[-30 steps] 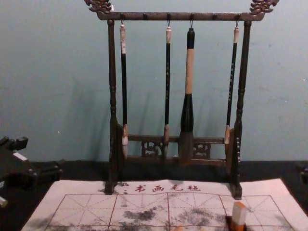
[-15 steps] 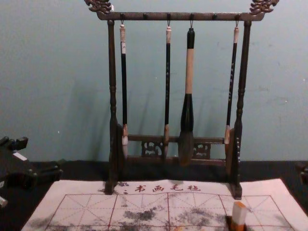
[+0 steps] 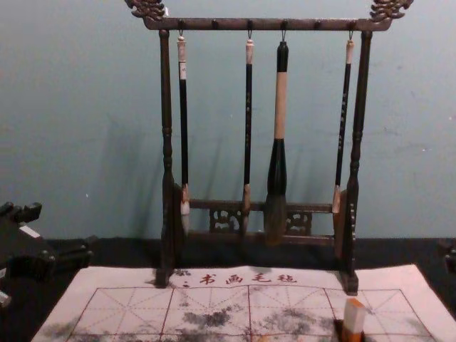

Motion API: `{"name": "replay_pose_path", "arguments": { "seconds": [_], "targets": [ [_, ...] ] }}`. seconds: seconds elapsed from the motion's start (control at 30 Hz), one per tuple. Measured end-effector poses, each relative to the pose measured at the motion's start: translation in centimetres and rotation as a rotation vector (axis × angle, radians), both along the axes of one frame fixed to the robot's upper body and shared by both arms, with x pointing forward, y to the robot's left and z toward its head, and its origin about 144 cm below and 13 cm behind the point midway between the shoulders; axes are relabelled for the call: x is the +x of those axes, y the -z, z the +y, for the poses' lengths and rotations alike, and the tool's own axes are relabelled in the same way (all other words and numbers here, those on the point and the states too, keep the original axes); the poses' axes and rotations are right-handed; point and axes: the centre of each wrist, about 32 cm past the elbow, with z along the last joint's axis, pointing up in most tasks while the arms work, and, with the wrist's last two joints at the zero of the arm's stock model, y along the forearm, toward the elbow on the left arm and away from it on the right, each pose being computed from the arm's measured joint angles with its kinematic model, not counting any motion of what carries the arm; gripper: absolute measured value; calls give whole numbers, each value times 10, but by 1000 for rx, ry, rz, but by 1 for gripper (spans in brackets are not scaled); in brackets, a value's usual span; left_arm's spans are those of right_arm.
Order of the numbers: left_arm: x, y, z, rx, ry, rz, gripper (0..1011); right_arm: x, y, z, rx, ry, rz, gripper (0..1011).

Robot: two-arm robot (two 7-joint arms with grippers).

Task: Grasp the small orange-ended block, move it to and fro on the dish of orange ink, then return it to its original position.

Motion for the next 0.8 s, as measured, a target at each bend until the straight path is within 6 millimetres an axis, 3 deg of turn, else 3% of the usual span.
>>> {"name": "replay_pose_path", "arguments": {
  "seconds": [0.3,0.8],
  "targets": [
    [0,0,0,0,0,0,1001,0,0,0,1,0,0,1003],
    [0,0,0,0,0,0,1001,-44,0,20,159,-118,226,1002]
  ]
}}
